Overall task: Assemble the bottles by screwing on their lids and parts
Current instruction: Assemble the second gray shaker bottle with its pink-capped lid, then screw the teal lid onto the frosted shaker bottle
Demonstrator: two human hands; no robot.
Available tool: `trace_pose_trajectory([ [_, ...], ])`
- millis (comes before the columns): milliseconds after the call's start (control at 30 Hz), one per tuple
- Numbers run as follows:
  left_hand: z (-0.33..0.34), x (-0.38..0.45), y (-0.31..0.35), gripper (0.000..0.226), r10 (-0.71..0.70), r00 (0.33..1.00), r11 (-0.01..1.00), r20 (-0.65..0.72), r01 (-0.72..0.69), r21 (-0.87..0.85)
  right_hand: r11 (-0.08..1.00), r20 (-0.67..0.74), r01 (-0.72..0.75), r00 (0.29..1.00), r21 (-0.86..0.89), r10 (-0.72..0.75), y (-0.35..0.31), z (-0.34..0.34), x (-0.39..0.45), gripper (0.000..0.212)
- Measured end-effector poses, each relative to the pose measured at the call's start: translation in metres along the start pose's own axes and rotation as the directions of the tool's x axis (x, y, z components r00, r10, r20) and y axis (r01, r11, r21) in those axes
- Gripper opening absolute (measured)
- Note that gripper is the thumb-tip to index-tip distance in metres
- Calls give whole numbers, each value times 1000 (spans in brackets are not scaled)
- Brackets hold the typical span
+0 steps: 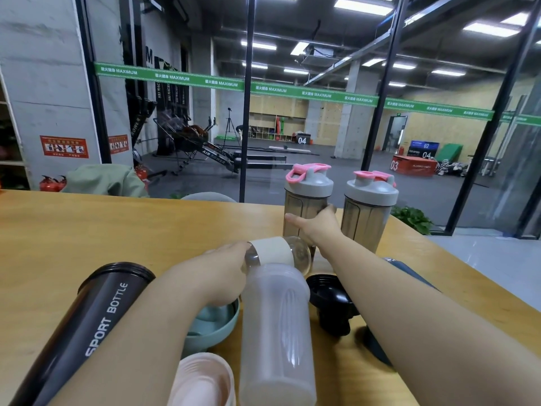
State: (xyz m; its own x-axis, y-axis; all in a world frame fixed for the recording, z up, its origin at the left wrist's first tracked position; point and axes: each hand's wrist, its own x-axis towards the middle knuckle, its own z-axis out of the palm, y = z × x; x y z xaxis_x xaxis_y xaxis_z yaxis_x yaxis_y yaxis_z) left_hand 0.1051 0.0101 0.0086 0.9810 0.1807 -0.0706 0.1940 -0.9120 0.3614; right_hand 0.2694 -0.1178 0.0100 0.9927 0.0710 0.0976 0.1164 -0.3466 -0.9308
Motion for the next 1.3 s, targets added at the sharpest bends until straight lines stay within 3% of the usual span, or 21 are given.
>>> trace_pose_trajectory([
  [133, -2, -1, -1, 53, -4, 1000, 1000, 4, 4, 5, 1000, -5, -29, 1000, -9, 29, -1, -2, -8, 101],
  [300, -8, -7, 3, 46, -7, 1000, 1000, 11, 6, 19, 1000, 23, -19, 1000, 14, 19, 1, -11, -28, 94],
  [500, -18, -12, -5, 55, -52, 998, 998, 27, 51, 34, 993, 207, 66, 977, -97, -45, -1, -34, -59, 102],
  [700, -25, -14, -11, 61, -68, 997, 997, 29, 67, 43, 960, 313, 189, 942, -205, -119, -7, -37, -92, 96],
  [900, -29, -16, -18, 59, -154, 988, 979, 20, 150, 135, 823, 403, 331, 905, -462, -138, -16, -33, -118, 90],
  [1133, -12, -4, -18, 36, -215, 976, 913, 36, 187, 362, 636, 428, 389, 898, -667, -100, -21, -29, -135, 87],
  [1233, -4, 0, -18, 34, -214, 977, 891, 13, 190, 412, 596, 430, 350, 903, -722, -8, -25, -27, -141, 88],
  [1300, -1, 2, -18, 31, -220, 975, 885, -11, 204, 419, 570, 494, 380, 868, -729, 54, -33, -31, -150, 56],
])
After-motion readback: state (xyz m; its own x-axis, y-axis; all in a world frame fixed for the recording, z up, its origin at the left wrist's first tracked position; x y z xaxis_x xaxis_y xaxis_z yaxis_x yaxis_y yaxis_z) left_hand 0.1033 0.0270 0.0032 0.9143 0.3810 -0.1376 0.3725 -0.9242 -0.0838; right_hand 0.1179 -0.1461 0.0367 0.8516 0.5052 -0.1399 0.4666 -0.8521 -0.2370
